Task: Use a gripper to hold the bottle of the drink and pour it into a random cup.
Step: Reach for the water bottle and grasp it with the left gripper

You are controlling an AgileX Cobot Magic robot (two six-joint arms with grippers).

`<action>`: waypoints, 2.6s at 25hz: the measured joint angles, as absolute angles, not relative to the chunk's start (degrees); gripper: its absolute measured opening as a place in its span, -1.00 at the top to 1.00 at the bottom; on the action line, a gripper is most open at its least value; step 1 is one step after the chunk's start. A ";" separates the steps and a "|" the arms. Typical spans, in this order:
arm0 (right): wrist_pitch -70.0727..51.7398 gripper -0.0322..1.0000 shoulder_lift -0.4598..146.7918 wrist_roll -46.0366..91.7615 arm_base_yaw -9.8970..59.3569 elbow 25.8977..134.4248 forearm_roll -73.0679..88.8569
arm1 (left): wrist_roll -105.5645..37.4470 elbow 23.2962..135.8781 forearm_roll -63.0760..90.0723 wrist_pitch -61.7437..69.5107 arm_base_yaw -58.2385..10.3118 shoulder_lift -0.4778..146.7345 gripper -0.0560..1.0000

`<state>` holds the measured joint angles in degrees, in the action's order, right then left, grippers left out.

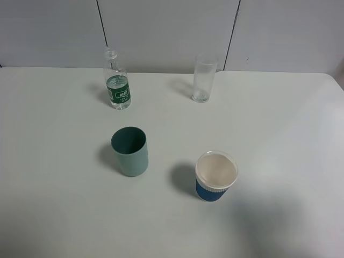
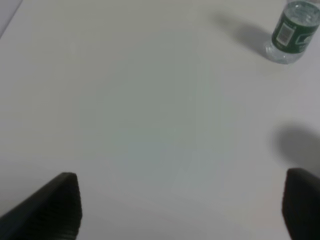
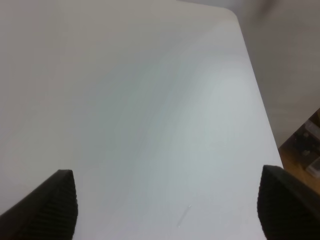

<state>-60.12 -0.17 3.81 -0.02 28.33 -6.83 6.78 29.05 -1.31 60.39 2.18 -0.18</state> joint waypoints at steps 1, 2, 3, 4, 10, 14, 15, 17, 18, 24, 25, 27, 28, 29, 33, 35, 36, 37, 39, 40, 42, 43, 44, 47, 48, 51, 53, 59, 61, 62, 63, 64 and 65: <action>-60.12 -0.50 -0.17 3.81 -0.02 28.33 -6.83 | 6.78 29.05 -1.31 60.39 2.18 -0.18 -0.61; -60.12 -0.50 -0.17 3.81 -0.02 28.33 -6.83 | 6.78 29.05 -1.31 60.39 2.18 -0.18 -0.61; -60.12 -0.50 -0.17 3.81 -0.02 28.33 -6.83 | 6.78 29.05 -1.31 60.39 2.18 -0.18 -0.61; -60.12 -0.50 -0.17 3.81 -0.02 28.33 -6.83 | 6.78 29.05 -1.31 60.39 2.18 -0.18 -0.61; -60.12 -0.50 -0.17 3.81 -0.02 28.33 -6.83 | 6.78 29.05 -1.31 60.39 2.18 -0.18 -0.61; -60.12 -0.50 -0.17 3.81 -0.02 28.33 -6.83 | 6.78 29.05 -1.31 60.39 2.18 -0.18 -0.61; -60.12 -0.50 -0.17 3.81 -0.02 28.33 -6.83 | 6.78 29.05 -1.31 60.39 2.18 -0.18 -0.61; -60.12 -0.50 -0.17 3.81 -0.02 28.33 -6.83 | 6.78 29.05 -1.31 60.39 2.18 -0.18 -0.61; -60.12 -0.50 -0.17 3.81 -0.02 28.33 -6.83 | 6.78 29.05 -1.31 60.39 2.18 -0.18 -0.61; -60.12 -0.50 -0.17 3.81 -0.02 28.33 -6.83 | 6.78 29.05 -1.31 60.39 2.18 -0.18 -0.61; -60.12 -0.50 -0.17 3.81 -0.02 28.33 -6.83 | 6.78 29.05 -1.31 60.39 2.18 -0.18 -0.61; -60.12 -0.50 -0.17 3.81 -0.02 28.33 -6.83 | 6.78 29.05 -1.31 60.39 2.18 -0.18 -0.61; -60.12 -0.50 -0.17 3.81 -0.02 28.33 -6.83 | 6.78 29.05 -1.31 60.39 2.18 -0.18 -0.61; -60.12 -0.50 -0.17 3.81 -0.02 28.33 -6.83 | 6.78 29.05 -1.31 60.39 2.18 -0.18 -0.61; -60.12 -0.50 -0.17 3.81 -0.02 28.33 -6.83 | 6.78 29.05 -1.31 60.39 2.18 -0.18 -0.61; -60.12 -0.50 -0.17 3.81 -0.02 28.33 -6.83 | 6.78 29.05 -1.31 60.39 2.18 -0.18 -0.61; -60.12 -0.50 -0.17 3.81 -0.02 28.33 -6.83 | 6.78 29.05 -1.31 60.39 2.18 -0.18 -0.61; -60.12 -0.50 -0.17 3.81 -0.02 28.33 -6.83 | 6.78 29.05 -1.31 60.39 2.18 -0.18 -0.61; -60.12 -0.50 -0.17 3.81 -0.02 28.33 -6.83 | 6.78 29.05 -1.31 60.39 2.18 -0.18 -0.61; -60.12 -0.50 -0.17 3.81 -0.02 28.33 -6.83 | 6.78 29.05 -1.31 60.39 2.18 -0.18 -0.61; -60.12 -0.50 -0.17 3.81 -0.02 28.33 -6.83 | 6.78 29.05 -1.31 60.39 2.18 -0.18 -0.61; -60.12 -0.50 -0.17 3.81 -0.02 28.33 -6.83 | 6.78 29.05 -1.31 60.39 2.18 -0.18 -0.61; -60.12 -0.50 -0.17 3.81 -0.02 28.33 -6.83 | 6.78 29.05 -1.31 60.39 2.18 -0.18 -0.61; -60.12 -0.50 -0.17 3.81 -0.02 28.33 -6.83 | 6.78 29.05 -1.31 60.39 2.18 -0.18 -0.61; -60.12 -0.50 -0.17 3.81 -0.02 28.33 -6.83 | 6.78 29.05 -1.31 60.39 2.18 -0.18 -0.61; -60.12 -0.50 -0.17 3.81 -0.02 28.33 -6.83 | 6.78 29.05 -1.31 60.39 2.18 -0.18 -0.61; -60.12 -0.50 -0.17 3.81 -0.02 28.33 -6.83 | 6.78 29.05 -1.31 60.39 2.18 -0.18 -0.61; -60.12 -0.50 -0.17 3.81 -0.02 28.33 -6.83 | 6.78 29.05 -1.31 60.39 2.18 -0.18 -0.61; -60.12 -0.50 -0.17 3.81 -0.02 28.33 -6.83 | 6.78 29.05 -1.31 60.39 2.18 -0.18 -0.61; -60.12 -0.50 -0.17 3.81 -0.02 28.33 -6.83 | 6.78 29.05 -1.31 60.39 2.18 -0.18 -0.61; -60.12 -0.50 -0.17 3.81 -0.02 28.33 -6.83 | 6.78 29.05 -1.31 60.39 2.18 -0.18 -0.61; -60.12 -0.50 -0.17 3.81 -0.02 28.33 -6.83 | 6.78 29.05 -1.31 60.39 2.18 -0.18 -0.61; -60.12 -0.50 -0.17 3.81 -0.02 28.33 -6.83 | 6.78 29.05 -1.31 60.39 2.18 -0.18 -0.61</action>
<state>-60.12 -0.17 3.81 -0.02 28.33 -6.83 6.78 29.05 -1.31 60.39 2.18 -0.18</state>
